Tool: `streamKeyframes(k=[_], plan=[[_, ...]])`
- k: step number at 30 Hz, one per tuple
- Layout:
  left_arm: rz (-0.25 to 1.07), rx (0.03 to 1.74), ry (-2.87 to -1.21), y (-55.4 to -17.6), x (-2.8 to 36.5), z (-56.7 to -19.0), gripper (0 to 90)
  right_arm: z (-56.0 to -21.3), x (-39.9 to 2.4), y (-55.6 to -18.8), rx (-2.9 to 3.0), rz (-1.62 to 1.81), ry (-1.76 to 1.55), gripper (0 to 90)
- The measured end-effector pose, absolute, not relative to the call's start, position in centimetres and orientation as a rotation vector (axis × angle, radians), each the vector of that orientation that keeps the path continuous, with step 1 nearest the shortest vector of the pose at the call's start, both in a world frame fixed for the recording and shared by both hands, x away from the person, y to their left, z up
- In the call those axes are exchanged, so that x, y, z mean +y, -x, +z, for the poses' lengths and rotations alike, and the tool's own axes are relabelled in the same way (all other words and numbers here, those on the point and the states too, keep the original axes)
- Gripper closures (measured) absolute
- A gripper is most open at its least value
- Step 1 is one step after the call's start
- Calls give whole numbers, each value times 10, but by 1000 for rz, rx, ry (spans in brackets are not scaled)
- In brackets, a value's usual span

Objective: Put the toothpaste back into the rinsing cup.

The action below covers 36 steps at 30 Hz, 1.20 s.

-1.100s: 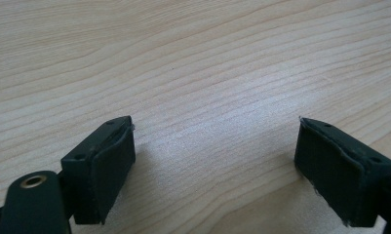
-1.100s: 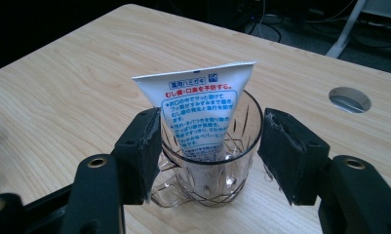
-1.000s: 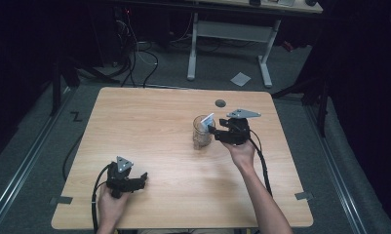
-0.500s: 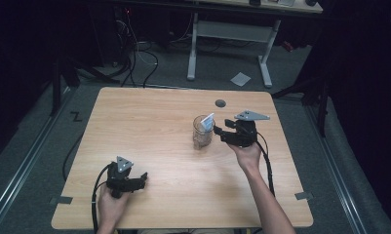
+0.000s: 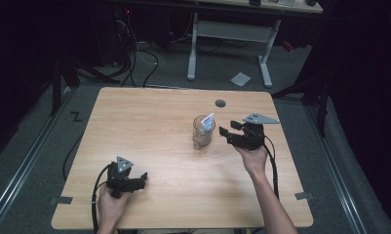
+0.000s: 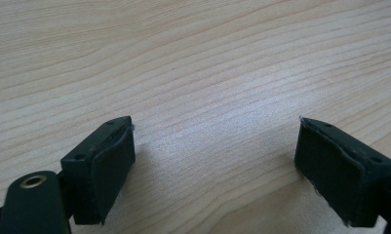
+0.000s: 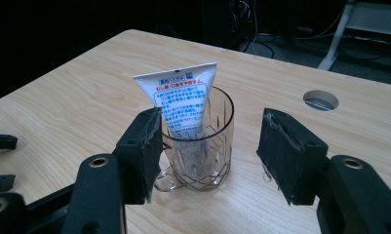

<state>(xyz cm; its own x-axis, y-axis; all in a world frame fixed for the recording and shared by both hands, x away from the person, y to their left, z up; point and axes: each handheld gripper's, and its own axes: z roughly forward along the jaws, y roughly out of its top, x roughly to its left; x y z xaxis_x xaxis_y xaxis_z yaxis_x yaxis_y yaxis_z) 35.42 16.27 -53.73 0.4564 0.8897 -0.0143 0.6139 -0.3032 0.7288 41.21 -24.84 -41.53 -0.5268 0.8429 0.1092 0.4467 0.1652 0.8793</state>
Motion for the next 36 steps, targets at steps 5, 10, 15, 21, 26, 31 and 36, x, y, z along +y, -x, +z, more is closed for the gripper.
streamKeyframes(k=[5, 10, 15, 21, 26, 31, 36], plan=[[524, 1250, -2032, -354, 163, -537, 151, -418, -256, -407, 2021, 1337, -1242, 415], [524, 1250, -2032, -354, 163, -537, 152, -418, -264, -400, 2001, 1344, -1247, 416], [523, 1250, -2032, -354, 163, -537, 151, -420, -269, -395, 1999, 1328, -1250, 418], [523, 1250, -2033, -354, 163, -537, 150, -422, -276, -386, 1984, 1338, -1253, 418], [523, 1250, -2033, -354, 163, -537, 150, -424, -279, -382, 1980, 1346, -1255, 419], [523, 1252, -2031, -354, 163, -537, 150, -424, -280, -377, 1980, 1354, -1250, 419], [523, 1253, -2030, -354, 162, -537, 150, -425, -283, -370, 1976, 1364, -1242, 419]])
